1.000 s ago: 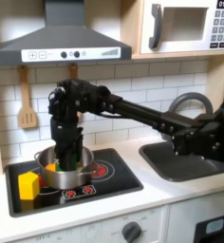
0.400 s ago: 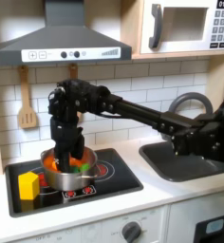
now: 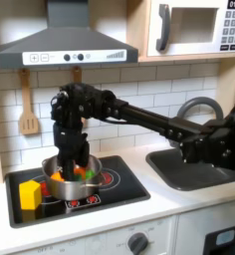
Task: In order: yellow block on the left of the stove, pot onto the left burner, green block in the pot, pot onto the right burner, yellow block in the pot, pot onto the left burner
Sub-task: 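Put the green block in the pot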
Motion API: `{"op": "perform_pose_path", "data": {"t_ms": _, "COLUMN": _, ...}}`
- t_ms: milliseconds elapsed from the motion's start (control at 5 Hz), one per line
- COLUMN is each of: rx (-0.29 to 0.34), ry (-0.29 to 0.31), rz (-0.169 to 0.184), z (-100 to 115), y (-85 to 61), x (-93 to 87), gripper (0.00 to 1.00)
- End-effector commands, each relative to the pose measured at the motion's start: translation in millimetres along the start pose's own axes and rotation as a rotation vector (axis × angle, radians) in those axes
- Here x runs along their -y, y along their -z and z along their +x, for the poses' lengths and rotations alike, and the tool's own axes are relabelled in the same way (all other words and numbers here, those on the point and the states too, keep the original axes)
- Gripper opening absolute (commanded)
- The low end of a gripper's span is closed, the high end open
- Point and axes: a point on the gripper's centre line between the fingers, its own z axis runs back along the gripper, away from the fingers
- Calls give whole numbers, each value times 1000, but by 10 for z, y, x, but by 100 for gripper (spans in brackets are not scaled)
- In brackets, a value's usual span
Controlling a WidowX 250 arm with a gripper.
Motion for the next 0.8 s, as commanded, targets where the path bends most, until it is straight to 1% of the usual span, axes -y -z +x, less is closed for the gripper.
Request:
{"op": "perform_pose_path", "data": {"t_ms": 0, "rx": -21, "ry": 4, "rz": -32, "z": -7, "y": -91, "x": 68, "gripper": 100}}
{"op": "perform_pose_path", "data": {"t_ms": 400, "rx": -26, "ry": 6, "rz": -62, "z": -16, "y": -147, "x": 107, "gripper": 100}}
{"op": "perform_pose_path", "data": {"t_ms": 600, "rx": -35, "ry": -6, "rz": -68, "z": -14, "y": -138, "x": 77, "gripper": 100}}
